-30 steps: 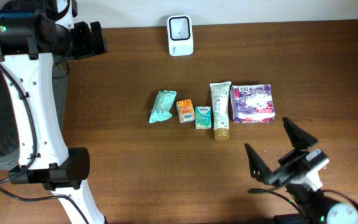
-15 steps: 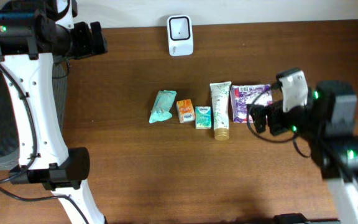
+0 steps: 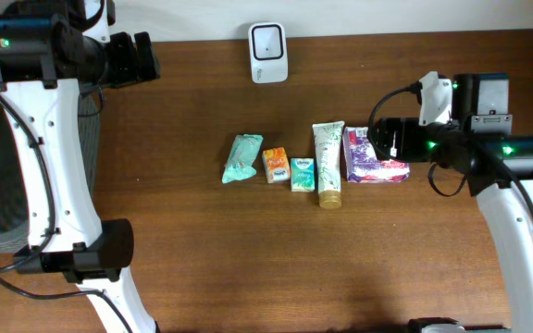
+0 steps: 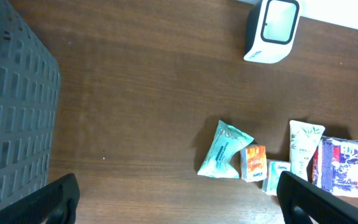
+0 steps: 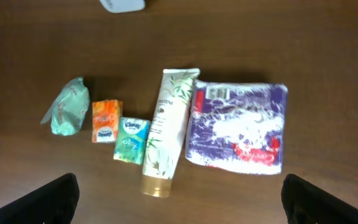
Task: Scan the item barcode
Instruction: 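Reach the right gripper toward the purple pack beside the Pantene tube, then grasp the purple pack with the right gripper and lift it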
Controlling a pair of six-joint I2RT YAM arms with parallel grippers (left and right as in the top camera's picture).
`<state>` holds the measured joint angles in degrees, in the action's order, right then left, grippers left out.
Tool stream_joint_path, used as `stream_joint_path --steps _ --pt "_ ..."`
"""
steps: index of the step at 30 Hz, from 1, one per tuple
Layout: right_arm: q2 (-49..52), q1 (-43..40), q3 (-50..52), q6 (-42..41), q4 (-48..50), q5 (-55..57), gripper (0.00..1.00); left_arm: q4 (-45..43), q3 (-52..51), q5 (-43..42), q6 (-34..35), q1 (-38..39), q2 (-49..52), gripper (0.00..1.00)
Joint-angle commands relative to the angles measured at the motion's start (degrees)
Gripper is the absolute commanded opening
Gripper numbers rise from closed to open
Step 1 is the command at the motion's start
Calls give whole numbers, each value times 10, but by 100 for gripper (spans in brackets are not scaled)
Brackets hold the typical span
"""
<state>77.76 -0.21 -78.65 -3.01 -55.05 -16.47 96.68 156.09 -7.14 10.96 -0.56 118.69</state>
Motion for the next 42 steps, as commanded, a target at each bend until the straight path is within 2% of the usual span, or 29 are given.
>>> stream_joint_path --steps 1,4,5,8,10,12,16,19,21,29,35,42 --pt "-1 -2 -13 -2 -13 -83 99 0 7 -6 -3 0 -15 99" --pt "16 -2 -13 -6 -11 -54 99 0 7 -6 -3 0 -15 99" --pt "26 -1 -13 -11 -12 -59 95 0 7 -6 -3 0 -15 99" --pt "65 24 -13 -5 -15 -44 72 0 7 -6 -3 0 -15 99" --pt "92 54 -13 -5 -15 9 72 0 7 -6 -3 0 -15 99" --pt "120 83 -13 -46 -13 92 71 0 7 -6 -3 0 -15 99" --pt "173 132 -13 -50 20 137 69 0 7 -6 -3 0 -15 99" --pt "214 160 -13 -91 47 239 67 0 7 -6 -3 0 -15 99" --pt "234 168 -13 -115 47 249 60 0 7 -6 -3 0 -15 99" --pt "239 168 -12 -88 50 287 50 0 7 -6 -3 0 -15 99" --pt "243 175 -12 -78 61 273 49 0 7 -6 -3 0 -15 99" --pt "296 176 -12 -78 71 291 44 0 7 -6 -3 0 -15 99"
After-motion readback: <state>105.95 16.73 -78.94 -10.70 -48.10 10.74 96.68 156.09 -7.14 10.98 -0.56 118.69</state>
